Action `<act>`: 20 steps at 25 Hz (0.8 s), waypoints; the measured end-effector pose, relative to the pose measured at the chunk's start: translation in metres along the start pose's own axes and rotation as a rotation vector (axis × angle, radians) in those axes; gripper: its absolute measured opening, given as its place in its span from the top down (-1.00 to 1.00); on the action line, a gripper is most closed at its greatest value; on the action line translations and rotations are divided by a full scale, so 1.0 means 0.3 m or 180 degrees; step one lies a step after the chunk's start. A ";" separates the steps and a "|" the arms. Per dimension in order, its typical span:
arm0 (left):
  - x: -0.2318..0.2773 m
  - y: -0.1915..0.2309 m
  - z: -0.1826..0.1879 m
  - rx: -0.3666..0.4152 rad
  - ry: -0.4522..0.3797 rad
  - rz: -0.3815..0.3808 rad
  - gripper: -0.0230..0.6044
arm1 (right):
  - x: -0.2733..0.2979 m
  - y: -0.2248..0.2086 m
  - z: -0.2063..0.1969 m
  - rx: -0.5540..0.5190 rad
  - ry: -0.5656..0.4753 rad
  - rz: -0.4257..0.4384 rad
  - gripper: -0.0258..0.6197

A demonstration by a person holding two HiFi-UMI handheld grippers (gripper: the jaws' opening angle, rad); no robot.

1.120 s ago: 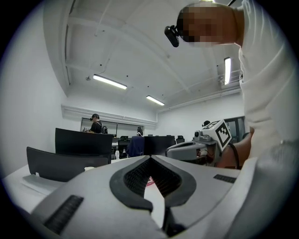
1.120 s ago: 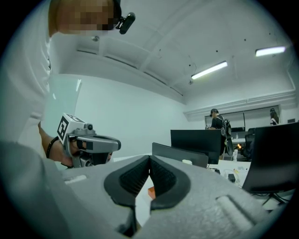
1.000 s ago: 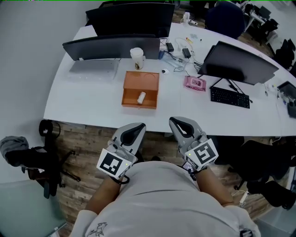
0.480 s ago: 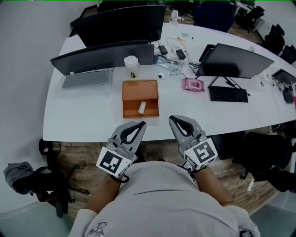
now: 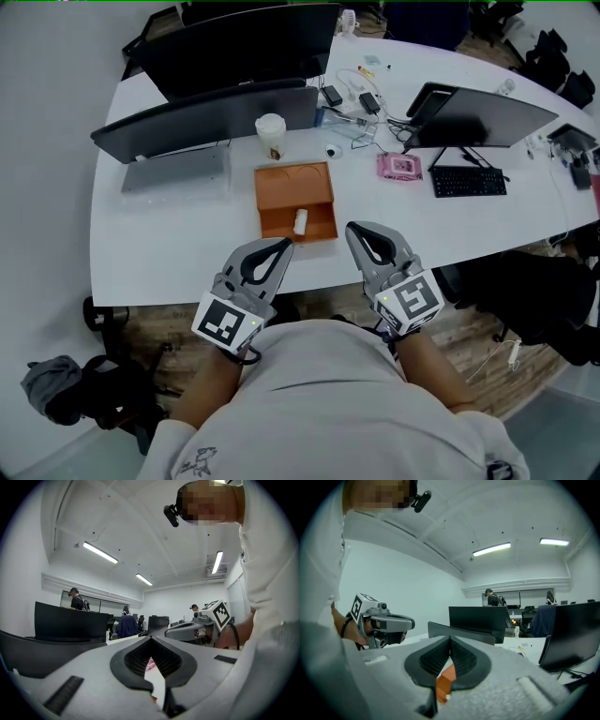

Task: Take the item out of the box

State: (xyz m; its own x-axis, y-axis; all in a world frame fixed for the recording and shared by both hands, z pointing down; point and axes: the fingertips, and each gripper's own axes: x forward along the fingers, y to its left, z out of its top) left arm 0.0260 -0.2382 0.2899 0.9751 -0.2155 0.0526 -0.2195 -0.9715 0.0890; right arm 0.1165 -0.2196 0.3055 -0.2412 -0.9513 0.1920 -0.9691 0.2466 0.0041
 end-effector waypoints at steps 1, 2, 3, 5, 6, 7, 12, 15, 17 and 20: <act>-0.004 0.023 0.001 -0.0003 -0.0001 -0.0012 0.93 | 0.022 0.000 -0.002 0.0018 0.0018 -0.0016 0.91; -0.009 0.047 0.001 -0.0008 0.0004 -0.0022 0.93 | 0.046 0.001 -0.003 0.0030 0.0031 -0.0030 0.91; -0.013 0.072 0.000 -0.0013 0.0011 -0.0031 0.93 | 0.071 0.001 -0.002 0.0031 0.0040 -0.0043 0.91; -0.022 0.122 -0.006 -0.0021 0.0017 -0.0047 0.93 | 0.119 0.002 -0.002 0.0040 0.0053 -0.0075 0.91; -0.027 0.144 -0.011 -0.0027 0.0026 -0.0058 0.93 | 0.140 0.003 -0.006 0.0055 0.0062 -0.0092 0.91; -0.032 0.164 -0.021 -0.0036 0.0050 -0.0071 0.93 | 0.160 0.006 -0.013 0.0072 0.0079 -0.0108 0.91; -0.039 0.260 -0.057 -0.0070 0.0169 -0.0178 0.93 | 0.263 0.003 -0.059 0.0237 0.0206 -0.0172 0.85; -0.028 0.318 -0.069 -0.0090 0.0170 -0.0233 0.93 | 0.324 -0.008 -0.088 0.0313 0.0281 -0.0213 0.83; -0.022 0.352 -0.094 -0.0120 0.0197 -0.0264 0.93 | 0.364 -0.015 -0.121 0.0383 0.0368 -0.0221 0.79; -0.013 0.384 -0.144 -0.0160 0.0310 -0.0349 0.93 | 0.415 -0.027 -0.180 0.0531 0.0523 -0.0232 0.67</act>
State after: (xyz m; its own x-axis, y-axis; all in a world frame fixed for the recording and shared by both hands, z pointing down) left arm -0.0046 -0.3451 0.3429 0.9861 -0.0956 0.1359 -0.1157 -0.9820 0.1491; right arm 0.0970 -0.3301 0.3824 -0.1721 -0.9192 0.3543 -0.9820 0.1315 -0.1359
